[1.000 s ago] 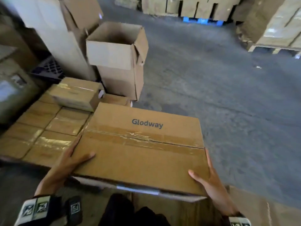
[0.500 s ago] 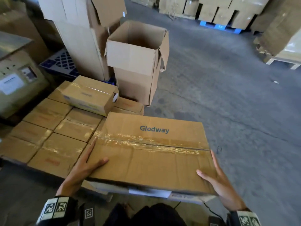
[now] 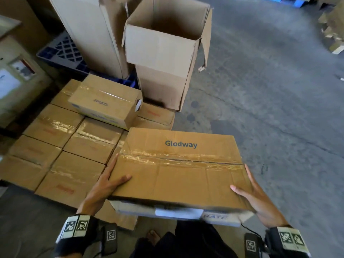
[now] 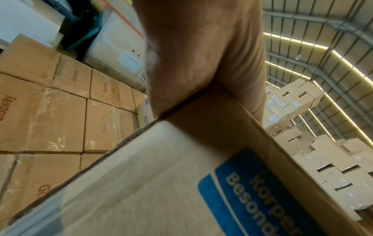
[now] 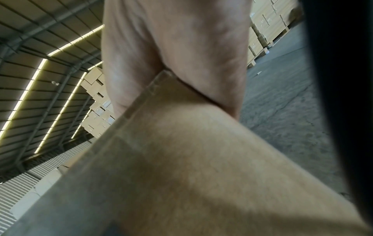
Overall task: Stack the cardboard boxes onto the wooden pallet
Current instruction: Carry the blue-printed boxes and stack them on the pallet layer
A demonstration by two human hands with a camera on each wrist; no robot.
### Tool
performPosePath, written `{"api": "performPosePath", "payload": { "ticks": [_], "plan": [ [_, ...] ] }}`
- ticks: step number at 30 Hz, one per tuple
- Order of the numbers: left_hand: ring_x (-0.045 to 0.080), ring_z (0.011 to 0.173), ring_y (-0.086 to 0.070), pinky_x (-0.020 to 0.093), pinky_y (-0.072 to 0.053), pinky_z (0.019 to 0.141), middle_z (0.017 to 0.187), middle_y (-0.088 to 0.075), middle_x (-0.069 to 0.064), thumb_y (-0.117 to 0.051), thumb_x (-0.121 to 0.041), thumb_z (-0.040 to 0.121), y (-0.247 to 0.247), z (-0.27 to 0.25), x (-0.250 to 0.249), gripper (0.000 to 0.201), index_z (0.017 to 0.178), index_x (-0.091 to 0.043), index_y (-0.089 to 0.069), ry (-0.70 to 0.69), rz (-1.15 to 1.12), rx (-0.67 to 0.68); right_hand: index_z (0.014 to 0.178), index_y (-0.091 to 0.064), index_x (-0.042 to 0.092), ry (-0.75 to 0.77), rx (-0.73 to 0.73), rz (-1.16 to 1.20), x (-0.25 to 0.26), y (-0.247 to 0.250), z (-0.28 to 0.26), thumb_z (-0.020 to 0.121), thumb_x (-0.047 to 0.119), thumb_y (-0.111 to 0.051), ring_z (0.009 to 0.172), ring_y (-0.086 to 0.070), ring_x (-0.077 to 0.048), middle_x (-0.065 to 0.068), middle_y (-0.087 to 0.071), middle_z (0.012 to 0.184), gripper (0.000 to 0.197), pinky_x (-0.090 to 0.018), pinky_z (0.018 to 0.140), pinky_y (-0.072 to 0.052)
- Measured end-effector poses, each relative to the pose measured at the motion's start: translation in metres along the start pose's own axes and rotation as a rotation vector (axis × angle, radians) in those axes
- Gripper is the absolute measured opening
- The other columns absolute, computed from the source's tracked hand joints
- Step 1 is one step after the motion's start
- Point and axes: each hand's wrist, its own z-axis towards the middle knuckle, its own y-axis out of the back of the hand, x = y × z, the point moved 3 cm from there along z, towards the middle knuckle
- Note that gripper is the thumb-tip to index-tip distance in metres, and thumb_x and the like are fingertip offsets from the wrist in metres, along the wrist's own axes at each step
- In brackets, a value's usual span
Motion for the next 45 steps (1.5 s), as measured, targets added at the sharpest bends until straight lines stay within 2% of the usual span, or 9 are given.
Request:
{"api": "performPosePath", "payload": {
  "ticks": [5,10,19,23,26,29,34,38,45],
  "plan": [
    [0.028,0.113,-0.061,0.050,-0.056,0.091,0.144,-0.043,0.004,-0.086,-0.054,0.062,0.017,0.116,-0.043,0.109,0.149,-0.059,-0.020,0.049,0.044,-0.012,0.154,-0.022,0.050,-0.063,-0.001,-0.013,0.043,-0.014,0.108,0.067,0.032,-0.090,0.115,-0.063,-0.013,0.009,-0.058,0.137,0.112,-0.039,0.093,-0.052],
    [0.008,0.103,-0.056,0.019,-0.048,0.076,0.138,-0.045,-0.002,-0.068,-0.034,0.091,0.035,0.254,-0.099,0.086,0.156,-0.043,-0.013,0.101,0.194,-0.038,0.150,-0.029,0.052,-0.088,0.016,0.000,0.086,-0.031,0.231,0.077,0.023,-0.079,0.119,-0.064,-0.014,0.009,-0.060,0.138,0.094,-0.035,0.093,-0.058],
    [0.018,0.117,-0.054,0.030,-0.053,0.092,0.137,-0.042,-0.008,-0.063,-0.052,0.091,0.081,0.481,-0.089,0.083,0.155,-0.045,-0.010,-0.016,0.366,-0.155,0.143,-0.013,0.072,-0.026,-0.195,-0.196,0.054,-0.100,0.415,0.051,0.059,-0.093,0.136,-0.049,-0.018,0.022,-0.044,0.151,0.123,-0.056,0.112,-0.037],
    [0.022,0.132,-0.048,0.043,-0.039,0.112,0.152,-0.041,-0.003,-0.046,-0.076,0.078,0.109,0.550,-0.043,0.083,0.151,-0.058,-0.010,-0.103,0.531,-0.258,0.152,-0.002,0.059,0.056,-0.247,-0.260,0.017,-0.136,0.477,0.064,0.029,-0.085,0.137,-0.038,-0.013,0.014,-0.023,0.163,0.126,-0.040,0.110,-0.035],
    [0.009,0.145,-0.009,0.035,-0.019,0.119,0.167,-0.010,0.002,-0.047,-0.071,0.087,0.122,0.581,-0.014,0.081,0.154,-0.052,-0.006,-0.160,0.652,-0.309,0.157,0.002,0.047,0.117,-0.284,-0.338,-0.015,-0.151,0.510,0.063,0.031,-0.088,0.142,-0.032,-0.010,0.014,-0.017,0.165,0.132,-0.036,0.110,-0.032],
    [0.017,0.151,0.012,0.045,-0.004,0.124,0.168,0.001,-0.001,-0.047,-0.064,0.093,0.126,0.607,0.009,0.085,0.160,-0.033,-0.004,-0.229,0.757,-0.263,0.158,0.004,0.044,0.110,-0.306,-0.403,-0.048,-0.167,0.532,0.058,0.049,-0.094,0.146,-0.024,-0.008,0.010,-0.008,0.167,0.140,-0.037,0.115,-0.026],
    [0.036,0.152,0.009,0.054,-0.002,0.122,0.166,0.003,0.016,-0.033,-0.077,0.090,0.122,0.634,0.039,0.094,0.161,-0.020,-0.009,-0.285,1.146,-0.305,0.154,0.015,0.050,0.053,-0.223,-0.420,-0.090,-0.195,0.556,0.061,0.064,-0.084,0.150,-0.024,-0.027,-0.002,0.001,0.169,0.136,-0.054,0.118,-0.030],
    [0.028,0.154,0.006,0.048,-0.001,0.124,0.167,0.001,0.013,-0.041,-0.075,0.089,0.126,0.634,0.045,0.103,0.160,-0.010,-0.004,-0.315,1.090,-0.340,0.150,0.019,0.054,0.011,-0.182,-0.477,-0.096,-0.190,0.557,0.057,0.069,-0.082,0.152,-0.021,-0.029,0.003,0.008,0.169,0.139,-0.062,0.115,-0.031],
    [0.025,0.154,0.011,0.043,0.004,0.123,0.167,0.007,0.009,-0.038,-0.078,0.087,0.144,0.636,0.044,0.106,0.160,-0.011,0.001,-0.288,1.090,-0.303,0.150,0.027,0.047,-0.007,-0.105,-0.457,-0.077,-0.209,0.550,0.075,0.036,-0.086,0.134,-0.016,0.000,0.025,0.015,0.150,0.136,-0.039,0.115,-0.018]
  ]
}}
